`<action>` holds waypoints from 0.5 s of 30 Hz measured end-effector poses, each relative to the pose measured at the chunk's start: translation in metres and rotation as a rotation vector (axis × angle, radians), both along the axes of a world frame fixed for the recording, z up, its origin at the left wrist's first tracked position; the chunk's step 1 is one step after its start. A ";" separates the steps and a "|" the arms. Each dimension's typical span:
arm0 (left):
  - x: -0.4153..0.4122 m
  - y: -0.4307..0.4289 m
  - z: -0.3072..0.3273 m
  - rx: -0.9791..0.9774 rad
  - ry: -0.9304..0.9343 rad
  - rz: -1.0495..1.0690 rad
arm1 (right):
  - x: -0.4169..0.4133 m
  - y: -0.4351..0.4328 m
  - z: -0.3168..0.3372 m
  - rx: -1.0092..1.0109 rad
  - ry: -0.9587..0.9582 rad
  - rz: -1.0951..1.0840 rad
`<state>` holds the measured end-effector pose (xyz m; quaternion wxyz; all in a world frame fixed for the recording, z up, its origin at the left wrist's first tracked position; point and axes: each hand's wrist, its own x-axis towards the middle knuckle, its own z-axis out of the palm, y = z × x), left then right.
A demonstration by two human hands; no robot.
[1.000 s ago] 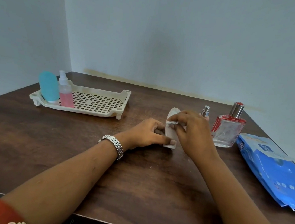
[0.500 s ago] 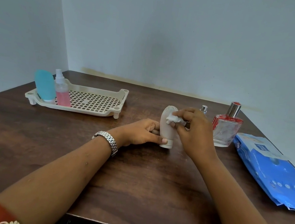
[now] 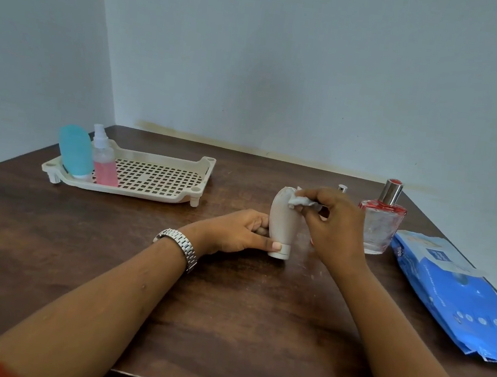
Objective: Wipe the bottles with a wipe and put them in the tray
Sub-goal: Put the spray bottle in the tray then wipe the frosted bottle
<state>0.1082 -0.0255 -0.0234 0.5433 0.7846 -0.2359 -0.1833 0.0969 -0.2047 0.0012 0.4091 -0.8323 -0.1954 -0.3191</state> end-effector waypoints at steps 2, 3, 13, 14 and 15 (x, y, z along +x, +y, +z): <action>0.000 0.000 0.000 -0.005 -0.004 -0.002 | -0.002 0.003 -0.002 -0.046 -0.006 0.016; 0.000 0.000 0.000 -0.010 -0.008 -0.002 | -0.003 0.004 -0.002 -0.092 -0.010 0.018; -0.002 0.000 0.001 0.035 -0.022 -0.003 | 0.000 0.007 0.004 -0.050 -0.080 -0.046; -0.003 -0.001 0.002 0.032 -0.027 -0.006 | -0.001 0.008 0.005 -0.052 -0.085 -0.042; -0.003 -0.001 0.002 0.026 -0.032 -0.006 | -0.001 0.010 0.005 -0.073 -0.100 -0.032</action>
